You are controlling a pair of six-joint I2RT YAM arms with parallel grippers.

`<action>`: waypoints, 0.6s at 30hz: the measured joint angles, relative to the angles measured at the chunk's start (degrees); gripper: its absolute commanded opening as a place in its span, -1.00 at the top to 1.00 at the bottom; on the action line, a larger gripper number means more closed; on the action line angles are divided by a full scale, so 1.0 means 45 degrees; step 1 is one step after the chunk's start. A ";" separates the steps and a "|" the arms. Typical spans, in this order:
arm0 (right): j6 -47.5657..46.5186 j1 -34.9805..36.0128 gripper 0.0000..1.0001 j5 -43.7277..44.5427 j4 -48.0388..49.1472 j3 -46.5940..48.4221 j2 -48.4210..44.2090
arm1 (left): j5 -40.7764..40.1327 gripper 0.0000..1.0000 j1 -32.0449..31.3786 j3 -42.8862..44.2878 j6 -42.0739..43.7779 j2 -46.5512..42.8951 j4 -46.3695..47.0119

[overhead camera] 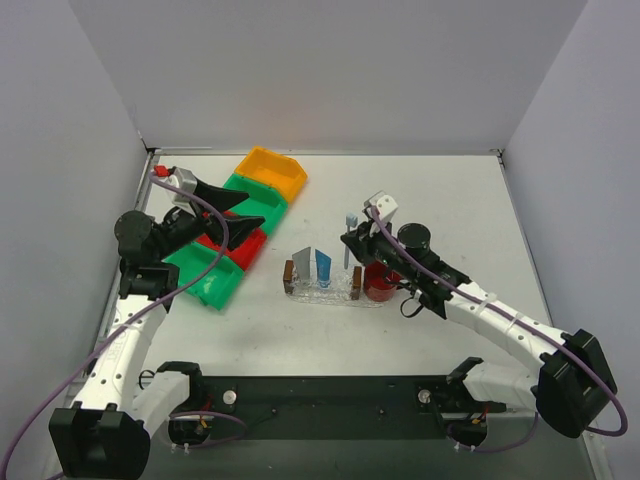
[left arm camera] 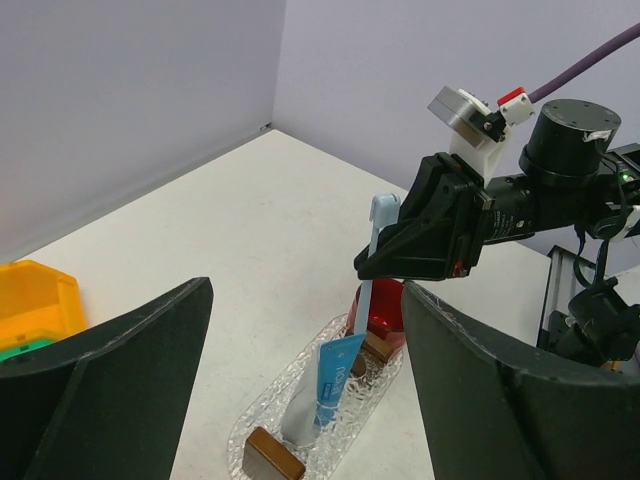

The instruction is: Prepare toiletry sets of a toothbrush and toothpaste on the tray

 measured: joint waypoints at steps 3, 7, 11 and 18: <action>0.0083 0.0083 1.00 0.0005 0.0233 -0.0170 0.0005 | -0.0010 -0.74 0.0005 0.0000 0.0102 -0.0058 -0.0073; 0.0194 0.0155 1.00 0.0019 0.0389 -0.0544 0.0039 | -0.0034 -0.74 0.0005 0.0000 0.0277 -0.0141 -0.0204; 0.0223 0.0170 1.00 0.0024 0.0593 -0.0782 0.0087 | -0.0044 -0.73 0.0010 -0.0010 0.0369 -0.0160 -0.0238; 0.0223 0.0335 1.00 0.0015 0.0908 -0.0806 0.0355 | -0.0092 -0.74 0.0078 -0.0136 0.0515 -0.0175 -0.0262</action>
